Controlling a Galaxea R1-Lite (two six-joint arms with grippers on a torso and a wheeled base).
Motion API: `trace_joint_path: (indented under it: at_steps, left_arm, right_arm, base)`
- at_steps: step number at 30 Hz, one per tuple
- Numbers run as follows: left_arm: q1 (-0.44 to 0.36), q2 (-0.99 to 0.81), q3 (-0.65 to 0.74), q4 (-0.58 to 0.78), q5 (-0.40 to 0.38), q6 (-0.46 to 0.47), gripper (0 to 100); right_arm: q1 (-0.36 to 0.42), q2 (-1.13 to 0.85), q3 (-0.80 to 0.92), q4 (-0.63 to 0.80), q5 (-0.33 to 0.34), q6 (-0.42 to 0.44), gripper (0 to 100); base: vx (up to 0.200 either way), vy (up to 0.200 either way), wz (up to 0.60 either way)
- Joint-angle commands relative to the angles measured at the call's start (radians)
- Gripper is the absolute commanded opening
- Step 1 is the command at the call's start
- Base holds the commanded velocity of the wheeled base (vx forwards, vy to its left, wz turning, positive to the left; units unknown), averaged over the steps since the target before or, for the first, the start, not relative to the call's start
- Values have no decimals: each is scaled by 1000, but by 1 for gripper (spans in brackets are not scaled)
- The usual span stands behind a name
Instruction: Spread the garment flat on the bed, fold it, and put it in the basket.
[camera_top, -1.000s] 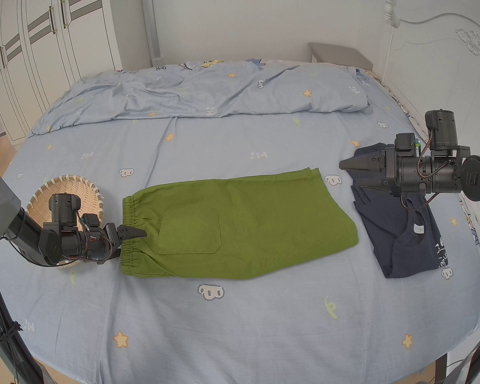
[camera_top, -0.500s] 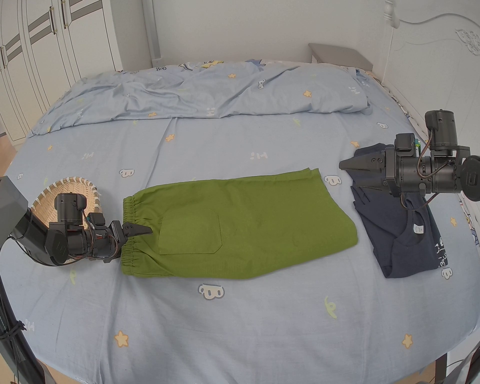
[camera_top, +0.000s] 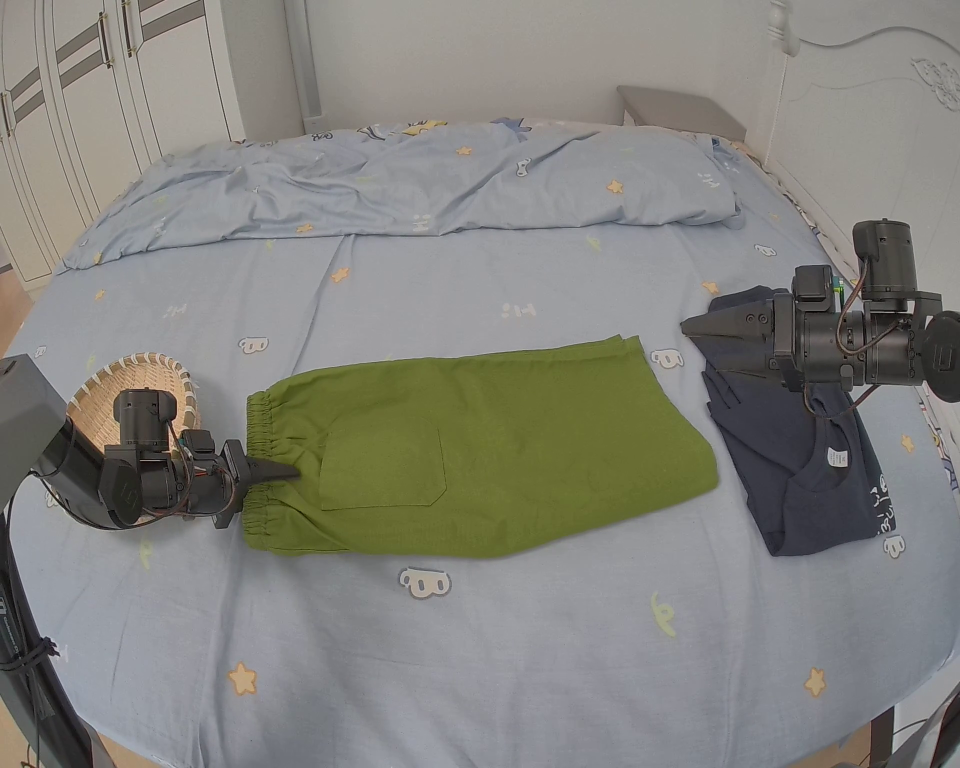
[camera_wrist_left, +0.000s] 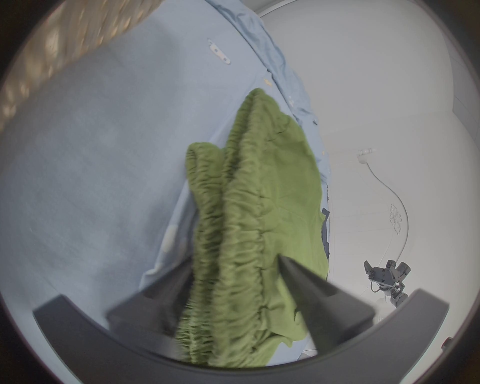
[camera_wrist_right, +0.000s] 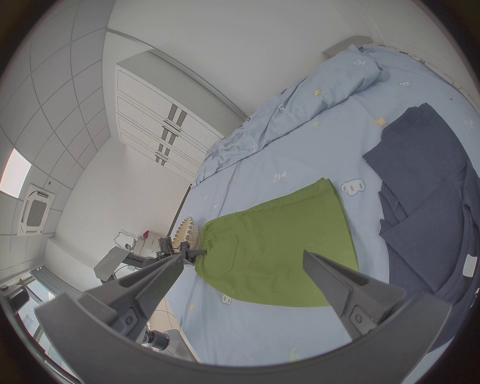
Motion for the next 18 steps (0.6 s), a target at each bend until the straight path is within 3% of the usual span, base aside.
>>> trace_joint_path:
  at_steps: [1, 11, 14, 18]
  left_arm:
    - [1, 6, -3, 0, -3, 0, 0]
    - [38, -167, -6, 116, -49, -60, 0]
    - [72, -195, -9, 132, -104, -58, 0]
    - [76, -193, -11, 132, -109, -54, 0]
  right_arm:
    - [0, 4, 0, -1, 0, 0, 100]
    - [-39, 74, -15, -15, -11, -1, 100]
    - [-49, 147, -27, -31, -51, -3, 100]
    - [-51, 212, -41, -29, -93, -24, 100]
  base:
    - [0, 0, 0]
    - [0, 0, 0]
    - [0, 0, 0]
    - [0, 0, 0]
